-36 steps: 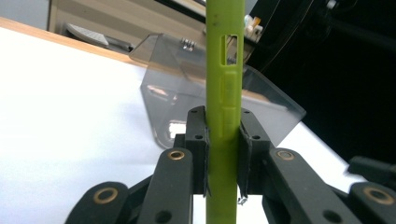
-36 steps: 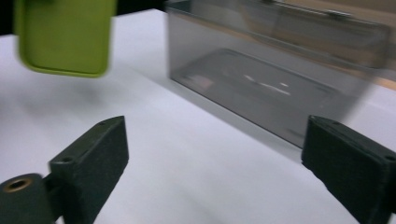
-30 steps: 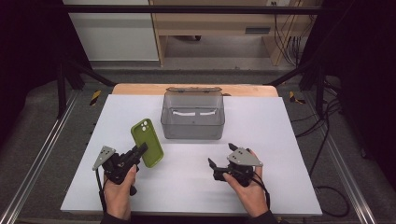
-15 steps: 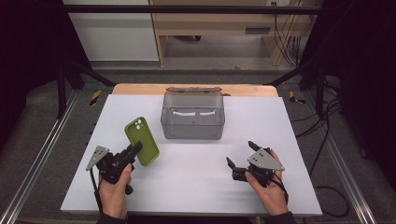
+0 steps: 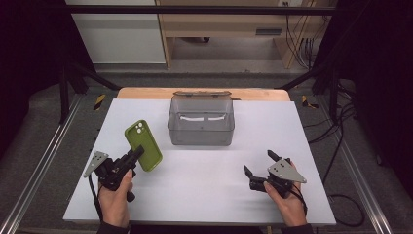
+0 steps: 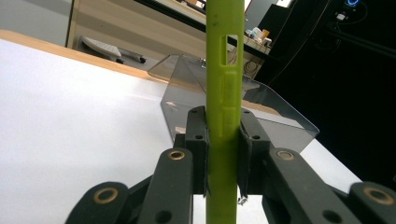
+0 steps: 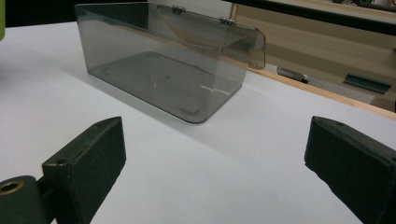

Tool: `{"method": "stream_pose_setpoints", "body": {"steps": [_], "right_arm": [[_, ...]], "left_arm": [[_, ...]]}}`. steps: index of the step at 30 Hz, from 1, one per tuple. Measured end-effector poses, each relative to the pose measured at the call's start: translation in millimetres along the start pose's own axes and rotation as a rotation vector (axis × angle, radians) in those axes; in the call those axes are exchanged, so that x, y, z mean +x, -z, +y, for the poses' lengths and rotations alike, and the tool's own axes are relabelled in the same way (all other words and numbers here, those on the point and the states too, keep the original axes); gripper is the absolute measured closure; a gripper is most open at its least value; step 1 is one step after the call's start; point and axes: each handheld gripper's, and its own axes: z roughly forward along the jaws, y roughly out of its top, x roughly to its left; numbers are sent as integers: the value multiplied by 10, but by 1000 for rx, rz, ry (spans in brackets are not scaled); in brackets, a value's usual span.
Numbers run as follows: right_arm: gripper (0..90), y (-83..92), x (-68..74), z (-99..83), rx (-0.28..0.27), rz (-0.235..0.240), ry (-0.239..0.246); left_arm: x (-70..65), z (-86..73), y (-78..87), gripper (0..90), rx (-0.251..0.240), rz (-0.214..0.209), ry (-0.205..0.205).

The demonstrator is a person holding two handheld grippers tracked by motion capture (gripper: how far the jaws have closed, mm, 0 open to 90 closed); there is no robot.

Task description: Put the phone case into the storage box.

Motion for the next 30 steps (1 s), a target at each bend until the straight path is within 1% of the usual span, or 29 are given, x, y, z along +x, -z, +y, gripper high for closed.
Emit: {"method": "stream_pose_setpoints", "body": {"steps": [2,4,7,8,9,10,11,13,14,15,16,19,20,23,25,26,27,29,30], "right_arm": [[57,-8,10,0,7,4,7],[62,-4,18,6,5,3,0],[69,-7,23,8,3,3,-2],[69,-13,25,6,5,6,-3],[69,-18,28,3,6,10,-6],[69,-18,34,1,8,11,-7],[69,-18,34,1,8,11,-7],[69,-18,46,0,13,18,-11],[70,-27,54,-4,20,29,-11],[70,-27,54,-4,20,29,-11],[70,-29,57,-7,24,33,-11],[72,-34,60,-7,26,36,-12],[72,-35,65,-4,26,38,-14],[72,-46,84,-2,30,47,-9],[72,-47,84,-3,30,52,-14],[69,-36,70,-4,24,53,-20],[69,-36,70,-4,24,53,-20],[69,-24,55,-4,18,52,-29],[69,-17,45,-5,15,50,-35]], "left_arm": [[-9,13,0,774,2,0,5],[-15,26,-3,774,3,-2,6],[-46,111,-14,774,7,-6,-2],[-74,195,-21,774,7,-7,-7],[-74,195,-21,774,7,-7,-7],[-106,292,-43,774,8,-12,-22],[-106,292,-43,774,8,-12,-22],[-145,400,-89,774,13,-29,-21],[-182,501,-144,774,25,-41,-24],[-182,501,-144,774,25,-41,-24],[-214,556,-184,774,30,-46,-24],[-291,656,-257,774,39,-46,-52],[-326,676,-274,773,35,-45,-54],[-421,696,-351,774,50,-44,-79],[-459,711,-415,774,62,-42,-97],[-496,733,-498,773,86,-46,-113],[-496,733,-498,774,86,-46,-113],[-531,752,-558,774,83,-50,-117],[-553,761,-587,774,83,-46,-131]]}}
